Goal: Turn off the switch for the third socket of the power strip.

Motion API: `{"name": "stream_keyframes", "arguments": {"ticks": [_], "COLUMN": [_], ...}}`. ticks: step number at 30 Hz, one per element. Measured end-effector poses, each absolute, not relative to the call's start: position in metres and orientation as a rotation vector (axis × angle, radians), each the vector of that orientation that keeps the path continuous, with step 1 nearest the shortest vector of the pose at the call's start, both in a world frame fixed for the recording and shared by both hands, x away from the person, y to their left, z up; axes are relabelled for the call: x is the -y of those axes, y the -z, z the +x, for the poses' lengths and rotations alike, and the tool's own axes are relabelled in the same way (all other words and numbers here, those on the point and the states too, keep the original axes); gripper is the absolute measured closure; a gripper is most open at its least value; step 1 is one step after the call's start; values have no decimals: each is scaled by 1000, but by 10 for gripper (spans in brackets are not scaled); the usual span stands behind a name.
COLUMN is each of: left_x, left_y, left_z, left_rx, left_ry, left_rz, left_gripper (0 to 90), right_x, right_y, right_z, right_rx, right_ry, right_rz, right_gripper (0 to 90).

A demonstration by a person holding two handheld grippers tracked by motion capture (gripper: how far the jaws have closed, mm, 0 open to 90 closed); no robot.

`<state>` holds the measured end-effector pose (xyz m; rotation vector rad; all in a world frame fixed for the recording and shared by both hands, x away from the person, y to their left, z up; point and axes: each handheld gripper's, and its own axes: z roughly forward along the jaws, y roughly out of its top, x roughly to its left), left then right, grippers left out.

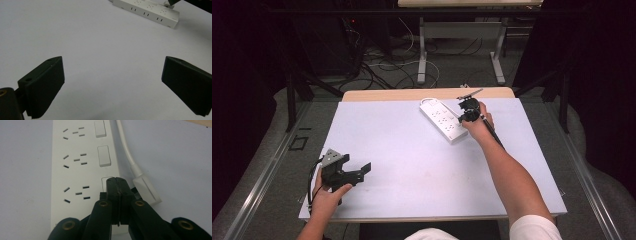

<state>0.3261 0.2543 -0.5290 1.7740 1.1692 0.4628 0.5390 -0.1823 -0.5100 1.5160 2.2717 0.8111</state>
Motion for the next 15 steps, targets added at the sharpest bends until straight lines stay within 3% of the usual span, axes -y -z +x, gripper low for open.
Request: {"name": "stream_keyframes", "arguments": {"ticks": [15], "left_x": [-256], "left_y": [529], "left_z": [326], "left_rx": [-1168], "left_ry": [-465], "left_rz": [1777], "left_gripper": [49], "right_x": [178], "right_y": [517], "right_z": [541], "right_rx": [-2283], "right_ry": [-769], "right_rz": [1504], "right_gripper": [900]}}
